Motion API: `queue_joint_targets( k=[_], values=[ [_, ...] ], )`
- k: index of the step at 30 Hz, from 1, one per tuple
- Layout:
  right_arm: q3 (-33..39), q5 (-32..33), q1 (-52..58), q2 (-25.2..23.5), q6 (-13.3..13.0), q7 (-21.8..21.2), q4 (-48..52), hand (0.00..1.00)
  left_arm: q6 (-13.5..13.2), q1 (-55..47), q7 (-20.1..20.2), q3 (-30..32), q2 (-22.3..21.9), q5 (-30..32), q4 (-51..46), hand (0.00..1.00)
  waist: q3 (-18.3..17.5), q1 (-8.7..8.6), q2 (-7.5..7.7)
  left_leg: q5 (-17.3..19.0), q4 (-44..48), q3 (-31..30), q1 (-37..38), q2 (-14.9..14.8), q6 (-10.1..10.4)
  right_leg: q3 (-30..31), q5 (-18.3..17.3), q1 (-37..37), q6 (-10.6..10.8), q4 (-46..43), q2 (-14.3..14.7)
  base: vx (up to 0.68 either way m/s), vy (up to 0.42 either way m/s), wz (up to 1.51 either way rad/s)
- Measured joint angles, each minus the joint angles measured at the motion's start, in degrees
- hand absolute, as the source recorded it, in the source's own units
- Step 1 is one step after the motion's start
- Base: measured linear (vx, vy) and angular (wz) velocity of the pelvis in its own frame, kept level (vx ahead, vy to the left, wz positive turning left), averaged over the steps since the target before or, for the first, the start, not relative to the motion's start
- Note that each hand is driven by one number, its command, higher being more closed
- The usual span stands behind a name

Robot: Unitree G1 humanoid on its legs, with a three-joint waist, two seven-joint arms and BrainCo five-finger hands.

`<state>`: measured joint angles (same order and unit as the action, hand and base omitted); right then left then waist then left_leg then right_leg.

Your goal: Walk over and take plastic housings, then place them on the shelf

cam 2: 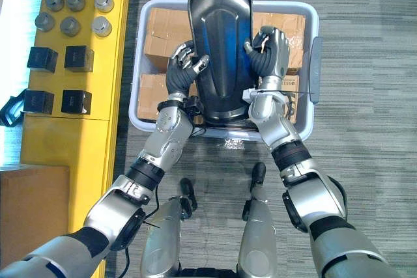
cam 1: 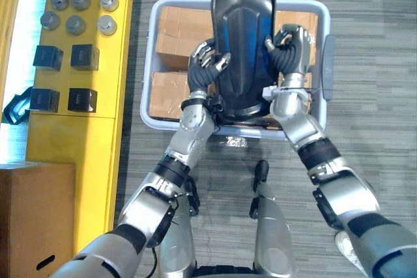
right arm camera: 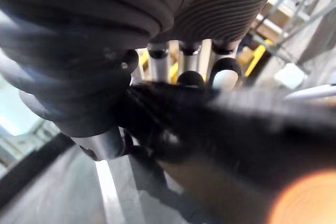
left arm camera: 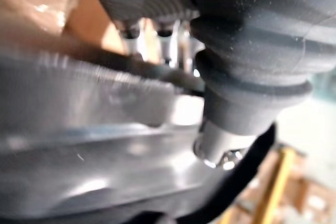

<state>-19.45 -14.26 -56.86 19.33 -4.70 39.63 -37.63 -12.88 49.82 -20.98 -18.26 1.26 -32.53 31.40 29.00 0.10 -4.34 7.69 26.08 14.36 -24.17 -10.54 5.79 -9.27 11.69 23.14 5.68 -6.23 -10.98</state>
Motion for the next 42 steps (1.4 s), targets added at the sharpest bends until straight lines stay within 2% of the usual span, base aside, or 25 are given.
queue_joint_targets(
  k=[2, 6, 13, 14, 17, 18, 20, 21, 25, 30, 36, 38, 42],
  values=[
    [-1.1, 0.0, -1.0, 0.3, 0.0, 0.0, -1.3, 1.00, 1.3, 0.1, 1.3, -0.1, 0.0, 1.7, 2.1, 1.00, 0.3, 0.41, -0.57, 0.4, 0.2, 0.0, -0.2, 0.0, 0.0, 0.3, 0.0, 0.4, 0.0, 0.0, 0.1, -0.03, 0.006, -0.07],
    [-1.1, -0.2, -1.0, 0.6, 0.0, -0.7, -1.4, 1.00, 3.0, 0.1, 2.7, -2.0, 0.2, 2.2, 4.4, 1.00, 0.3, 0.69, -0.62, 0.9, 1.6, -0.1, -2.1, 0.0, -0.2, 1.0, 0.2, 2.1, 0.2, -0.3, 0.1, -0.04, 0.002, -0.06],
    [-2.6, -2.3, -1.0, 1.3, 0.0, -2.2, -1.6, 1.00, 2.9, -1.0, 5.6, -3.4, 0.3, 1.0, 6.3, 1.00, 0.3, 0.85, -0.69, 1.8, 2.8, -0.2, -2.1, 0.2, -0.3, 2.0, 0.2, 2.9, 0.3, -1.4, -0.1, -0.04, 0.004, -0.07],
    [-3.1, -2.3, -1.0, 1.4, 0.0, -2.2, -1.7, 1.00, 2.7, -1.5, 5.8, -3.4, 0.2, -0.4, 6.4, 0.00, 0.3, 0.87, -0.74, 1.9, 2.9, -0.6, -2.1, 0.3, -0.2, 2.0, 0.2, 2.9, 0.3, -1.4, -0.1, -0.05, -0.011, -0.04],
    [-3.6, -2.3, -1.0, 1.5, 0.0, -2.2, -1.8, 1.00, 2.0, -1.7, 7.0, -4.5, -0.9, -6.1, 7.8, 0.00, 0.9, 1.13, -2.15, 2.3, 3.6, -1.7, -2.4, 0.6, -0.2, 2.0, 0.1, 3.0, 0.2, -1.9, -0.1, -0.04, 0.001, 0.00],
    [-3.5, -2.3, -1.1, 1.6, 0.0, -2.2, -1.8, 1.00, 2.2, -2.1, 8.9, -4.7, -2.2, -10.0, 8.9, 0.00, 0.9, 1.28, -3.31, 2.4, 4.0, -1.9, -3.0, 0.6, -0.2, 2.0, 0.1, 3.4, 0.2, -2.1, -0.1, -0.05, 0.010, 0.01],
    [-3.5, -2.3, -1.2, 1.5, 0.0, -2.2, -1.8, 1.00, 2.8, -2.1, 11.1, -4.9, -3.2, -12.8, 10.2, 0.00, 0.9, 1.68, -3.83, 2.5, 4.3, -2.1, -3.7, 0.6, -0.2, 2.0, 0.1, 4.1, 0.2, -2.2, -0.1, -0.05, -0.001, -0.01],
    [-3.5, -2.4, -1.2, 1.2, 0.1, -2.2, -2.0, 1.00, 3.4, -2.3, 12.8, -5.0, -3.9, -14.9, 11.3, 1.00, 0.9, 1.80, -3.85, 2.5, 4.4, -2.6, -4.2, 0.7, -0.2, 2.0, 0.1, 4.5, 0.2, -2.3, 0.0, -0.05, -0.019, -0.01],
    [-3.3, -2.4, -1.3, 0.8, 0.3, -2.2, -2.3, 1.00, 4.3, -2.8, 15.0, -5.6, -5.3, -17.2, 12.5, 1.00, 0.9, 2.09, -3.85, 2.4, 4.4, -2.8, -4.2, 0.8, -0.2, 2.1, 0.2, 4.6, 0.3, -2.6, 0.0, -0.01, -0.005, 0.00],
    [-3.5, -2.4, -1.3, 0.1, 0.4, -2.2, -2.3, 1.00, 3.8, -2.7, 15.4, -5.5, -5.8, -20.9, 13.6, 1.00, 0.9, 2.01, -3.86, 2.4, 4.3, -2.7, -4.0, 0.9, -0.3, 2.4, 0.2, 4.6, 0.3, -2.6, 0.0, -0.01, -0.003, -0.02],
    [-3.7, -3.6, -1.4, -1.6, 0.6, -2.2, -2.6, 1.00, 0.0, -3.6, 15.7, -5.8, -6.5, -25.9, 14.9, 1.00, 0.8, 1.81, -3.92, 2.4, 4.2, -2.7, -3.5, 1.1, -0.3, 3.0, 0.3, 4.4, 0.4, -2.6, 0.0, 0.00, 0.000, -0.01],
    [-3.8, -4.0, -1.3, -2.8, 0.6, -2.2, -3.5, 1.00, -2.1, -4.9, 15.7, -5.9, -6.9, -27.9, 14.9, 1.00, 0.8, 1.44, -3.95, 2.4, 3.6, -2.7, -2.2, 1.2, -0.3, 3.0, 0.3, 3.1, 0.4, -2.2, 0.0, 0.00, 0.000, 0.00],
    [-3.7, -4.5, -1.4, -3.3, 0.5, -1.8, -3.4, 1.00, -5.9, -5.4, 14.3, -5.5, -8.2, -27.4, 14.9, 1.00, 0.5, 1.47, -4.37, 2.4, 3.3, -2.7, -1.9, 1.3, -0.3, 3.0, 0.3, 2.8, 0.5, -1.8, -0.1, 0.00, 0.000, 0.00]
  ],
)
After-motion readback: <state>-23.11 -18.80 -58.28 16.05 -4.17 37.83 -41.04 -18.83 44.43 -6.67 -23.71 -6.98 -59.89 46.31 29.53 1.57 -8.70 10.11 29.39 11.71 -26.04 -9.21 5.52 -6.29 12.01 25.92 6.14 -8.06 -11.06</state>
